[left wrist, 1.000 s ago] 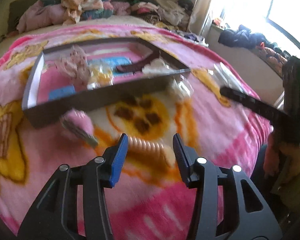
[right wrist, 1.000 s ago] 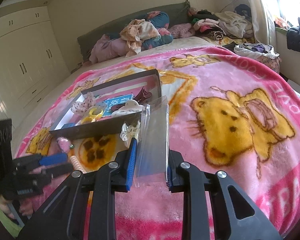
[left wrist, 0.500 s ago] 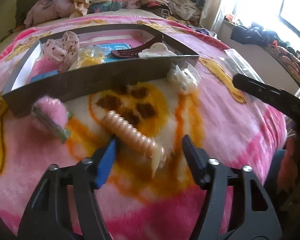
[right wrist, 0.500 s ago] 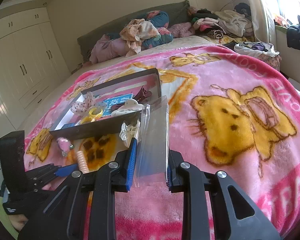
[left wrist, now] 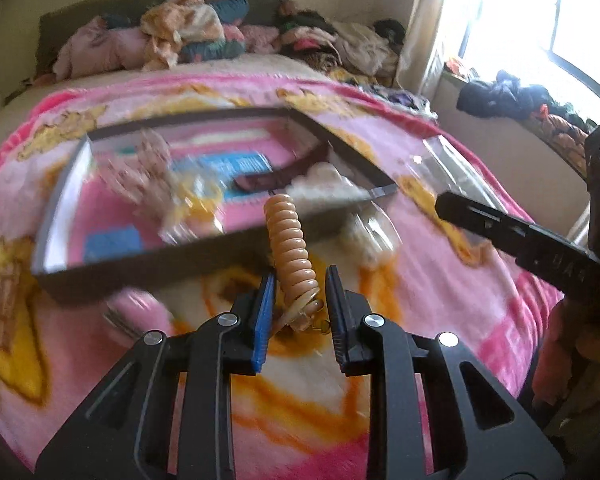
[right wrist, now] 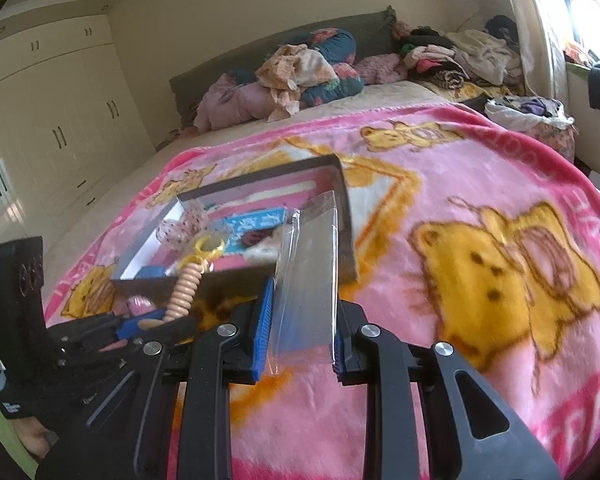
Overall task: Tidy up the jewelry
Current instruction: 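Carry the spiral hair tie into the tray with the left tool while the right tool releases the sleeve there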
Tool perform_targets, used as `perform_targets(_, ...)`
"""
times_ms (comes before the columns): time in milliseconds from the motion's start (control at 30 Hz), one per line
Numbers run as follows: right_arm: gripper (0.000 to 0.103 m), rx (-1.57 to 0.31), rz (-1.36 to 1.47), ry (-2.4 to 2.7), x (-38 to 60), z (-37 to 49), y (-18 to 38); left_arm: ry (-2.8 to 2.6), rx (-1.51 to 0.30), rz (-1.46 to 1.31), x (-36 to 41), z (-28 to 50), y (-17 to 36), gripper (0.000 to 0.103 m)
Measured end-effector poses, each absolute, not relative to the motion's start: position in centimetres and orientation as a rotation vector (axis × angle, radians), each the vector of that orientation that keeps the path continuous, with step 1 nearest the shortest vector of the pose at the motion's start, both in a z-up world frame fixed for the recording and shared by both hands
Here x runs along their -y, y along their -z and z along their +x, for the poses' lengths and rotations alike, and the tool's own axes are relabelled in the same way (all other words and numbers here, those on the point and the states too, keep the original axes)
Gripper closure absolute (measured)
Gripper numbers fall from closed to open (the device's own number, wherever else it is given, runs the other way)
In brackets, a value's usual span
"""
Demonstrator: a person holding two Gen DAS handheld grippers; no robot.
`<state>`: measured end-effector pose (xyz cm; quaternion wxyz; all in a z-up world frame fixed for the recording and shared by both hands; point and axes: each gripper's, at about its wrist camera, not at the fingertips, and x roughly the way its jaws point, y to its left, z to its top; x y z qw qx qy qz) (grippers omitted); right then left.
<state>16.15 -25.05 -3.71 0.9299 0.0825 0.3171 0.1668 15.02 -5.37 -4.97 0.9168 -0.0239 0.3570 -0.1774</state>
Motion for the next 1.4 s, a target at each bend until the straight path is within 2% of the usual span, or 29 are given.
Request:
perform_targets(500,0.079,-0.706,0.079,-0.429,19.8,24.0,4.2,0.184,-0.705,-0.130,-0.9,20.3,4.0,0.085)
perform_targets(933,0.076,-0.742,0.048,-0.401,18.0,26.7,5.5,0.130,-0.723,-0.159,-2.7,21.9,5.1,0.085)
perform_targets(967,0.074,-0.737,0.050,-0.394,18.1,26.7,5.4,0.129,-0.724,-0.160,-2.8,21.9,5.2,0.085)
perform_targets(1033,0.059,-0.722,0.052,-0.380,18.3,26.5,5.3,0.125,-0.723,-0.157,-2.9,21.9,5.2,0.085)
perform_targets(1233,0.044,-0.675,0.060,-0.366,19.2,25.3,4.4,0.114,-0.720,-0.161,-3.0,21.7,5.2,0.083)
perform_targets(1267,0.043,-0.668,0.059,-0.365,19.4,25.0,4.3,0.113,-0.717,-0.160,-2.9,21.6,5.1,0.078)
perform_targets(1300,0.042,-0.662,0.057,-0.362,19.5,24.7,4.2,0.110,-0.714,-0.157,-3.0,21.6,5.0,0.069)
perform_targets(1367,0.038,-0.651,0.055,-0.357,19.9,24.1,4.0,0.110,-0.705,-0.156,-2.9,21.3,4.9,0.061)
perform_targets(1400,0.037,-0.647,0.055,-0.356,19.9,23.9,4.0,0.110,-0.700,-0.154,-2.9,21.1,4.8,0.061)
